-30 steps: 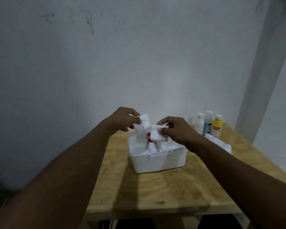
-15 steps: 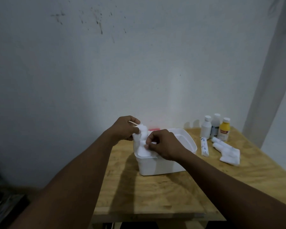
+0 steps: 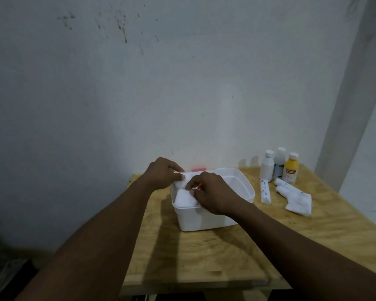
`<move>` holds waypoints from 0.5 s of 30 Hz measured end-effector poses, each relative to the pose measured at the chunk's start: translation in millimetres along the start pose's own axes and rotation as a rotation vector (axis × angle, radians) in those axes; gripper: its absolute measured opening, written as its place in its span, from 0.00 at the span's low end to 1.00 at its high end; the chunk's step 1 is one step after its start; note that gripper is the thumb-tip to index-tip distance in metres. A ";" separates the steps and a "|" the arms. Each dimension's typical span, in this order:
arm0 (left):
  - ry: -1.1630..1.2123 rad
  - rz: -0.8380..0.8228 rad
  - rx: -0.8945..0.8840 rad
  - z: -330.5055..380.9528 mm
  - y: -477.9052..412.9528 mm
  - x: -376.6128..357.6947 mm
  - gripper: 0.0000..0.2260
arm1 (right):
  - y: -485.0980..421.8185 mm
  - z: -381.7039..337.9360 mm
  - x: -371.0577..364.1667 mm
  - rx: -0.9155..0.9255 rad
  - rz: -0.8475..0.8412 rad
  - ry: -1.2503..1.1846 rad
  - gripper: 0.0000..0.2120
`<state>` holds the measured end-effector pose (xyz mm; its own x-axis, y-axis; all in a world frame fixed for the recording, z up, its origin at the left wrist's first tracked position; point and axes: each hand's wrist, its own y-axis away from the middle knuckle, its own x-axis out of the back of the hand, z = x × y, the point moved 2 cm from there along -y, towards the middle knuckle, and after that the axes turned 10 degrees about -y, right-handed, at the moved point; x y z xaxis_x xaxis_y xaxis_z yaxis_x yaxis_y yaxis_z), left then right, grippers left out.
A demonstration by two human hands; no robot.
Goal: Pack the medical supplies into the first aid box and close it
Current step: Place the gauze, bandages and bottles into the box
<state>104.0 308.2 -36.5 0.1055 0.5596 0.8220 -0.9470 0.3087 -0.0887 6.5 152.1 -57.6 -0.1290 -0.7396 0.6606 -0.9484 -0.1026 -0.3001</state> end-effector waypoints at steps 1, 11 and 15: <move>-0.008 0.011 0.000 0.0 0.9 -0.3 0.09 | 0.7 1.7 -0.5 0.013 0.019 0.024 0.09; -0.267 0.142 -0.022 0.7 3.1 -20.6 0.03 | 6.7 1.5 -0.3 0.046 0.034 0.142 0.07; -0.312 0.170 -0.004 -0.5 4.4 -21.2 0.02 | 7.3 3.2 -4.4 0.036 0.023 0.159 0.10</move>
<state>97.7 298.1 -54.6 -0.1519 0.3417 0.9274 -0.9417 0.2348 -0.2408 1.0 152.4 -64.8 -0.1978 -0.6276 0.7530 -0.9339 -0.1128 -0.3394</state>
